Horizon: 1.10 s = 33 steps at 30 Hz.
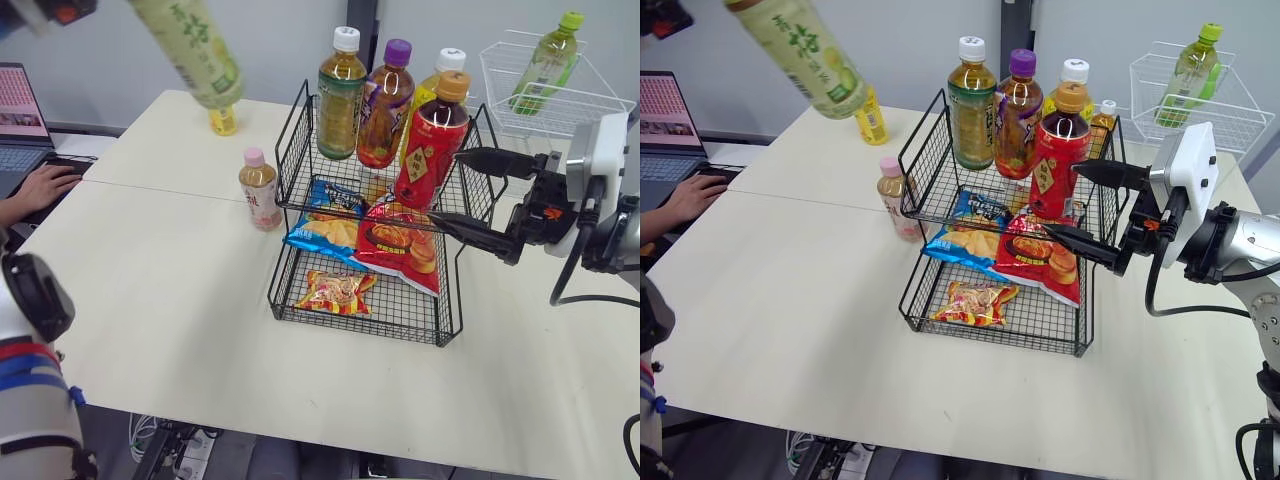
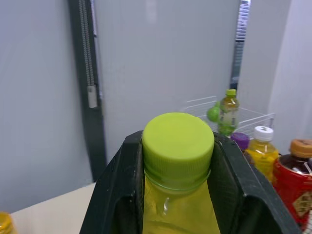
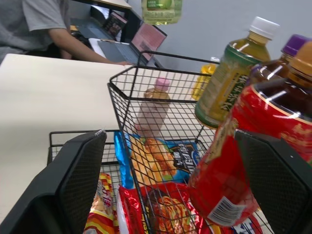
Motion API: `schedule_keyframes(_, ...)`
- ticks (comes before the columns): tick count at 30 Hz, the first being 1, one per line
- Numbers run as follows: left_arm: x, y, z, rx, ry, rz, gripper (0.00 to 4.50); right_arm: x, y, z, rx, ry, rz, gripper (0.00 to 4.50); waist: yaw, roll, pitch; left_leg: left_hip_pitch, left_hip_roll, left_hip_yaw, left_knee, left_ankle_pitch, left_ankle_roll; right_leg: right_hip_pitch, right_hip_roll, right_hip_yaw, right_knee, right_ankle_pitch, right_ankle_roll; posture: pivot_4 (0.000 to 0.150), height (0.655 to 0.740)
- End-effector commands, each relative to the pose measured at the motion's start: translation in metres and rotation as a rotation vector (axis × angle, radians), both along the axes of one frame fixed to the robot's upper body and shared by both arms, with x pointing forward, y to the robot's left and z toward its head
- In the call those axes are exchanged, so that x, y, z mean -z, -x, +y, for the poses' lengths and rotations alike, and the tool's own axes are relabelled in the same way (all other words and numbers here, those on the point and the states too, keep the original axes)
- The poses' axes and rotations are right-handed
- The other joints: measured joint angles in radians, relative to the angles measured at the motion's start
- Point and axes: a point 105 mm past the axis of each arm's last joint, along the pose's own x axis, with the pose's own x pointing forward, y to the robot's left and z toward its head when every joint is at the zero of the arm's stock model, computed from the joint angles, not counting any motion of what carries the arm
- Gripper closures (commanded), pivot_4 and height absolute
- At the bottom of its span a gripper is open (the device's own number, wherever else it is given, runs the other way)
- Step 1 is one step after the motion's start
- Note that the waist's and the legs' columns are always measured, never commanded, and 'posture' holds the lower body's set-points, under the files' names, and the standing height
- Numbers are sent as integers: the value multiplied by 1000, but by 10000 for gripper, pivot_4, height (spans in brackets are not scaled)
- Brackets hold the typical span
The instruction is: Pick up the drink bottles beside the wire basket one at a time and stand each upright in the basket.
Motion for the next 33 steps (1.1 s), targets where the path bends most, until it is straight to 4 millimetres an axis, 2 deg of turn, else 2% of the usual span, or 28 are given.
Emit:
schedule_keyframes(1, -23, 15, -37, 176, -43, -58, 31512, -4, 4, -6, 40, -11, -27, 0, 0, 0, 0, -1, 0, 0, 0, 0, 0, 0, 0, 0, 0, 0, 0, 1500, 7148)
schedule_keyframes(7, -10, 7, -82, 354, -109, -15, 31512, -4, 7, -11, 77, -17, -42, 0, -16, 3, 2, -1, 0, 1, 0, 0, -1, -2, 0, 2, 0, 0, 0, 1500, 7148)
schedule_keyframes(11, 17, -5, -110, 407, -202, -11, 31512, -9, 10, -15, 104, -34, -59, 0, -23, 4, 2, -1, 0, 0, 0, 1, -1, -3, 0, 2, 3, 0, 0, 1500, 7148)
schedule_keyframes(15, 39, -12, -125, 436, -269, -16, 31512, -11, 13, -17, 112, -32, -57, 0, -27, 4, 2, 0, 0, 1, 0, 1, -1, -3, 0, 3, 4, 0, 0, 1500, 7148)
schedule_keyframes(25, 71, -24, -134, 451, -312, -3, 31512, -11, 16, -22, 149, -13, -54, 0, -26, 4, 2, -1, -1, 1, 1, 1, -1, -3, 0, 3, 4, 0, 0, 1500, 7148)
schedule_keyframes(33, 80, -31, -139, 439, -326, -10, 31512, -10, 17, -23, 148, -21, -43, 0, -26, 5, 2, 0, -1, 1, 1, 1, 0, -2, 0, 3, 5, 0, 0, 1500, 7148)
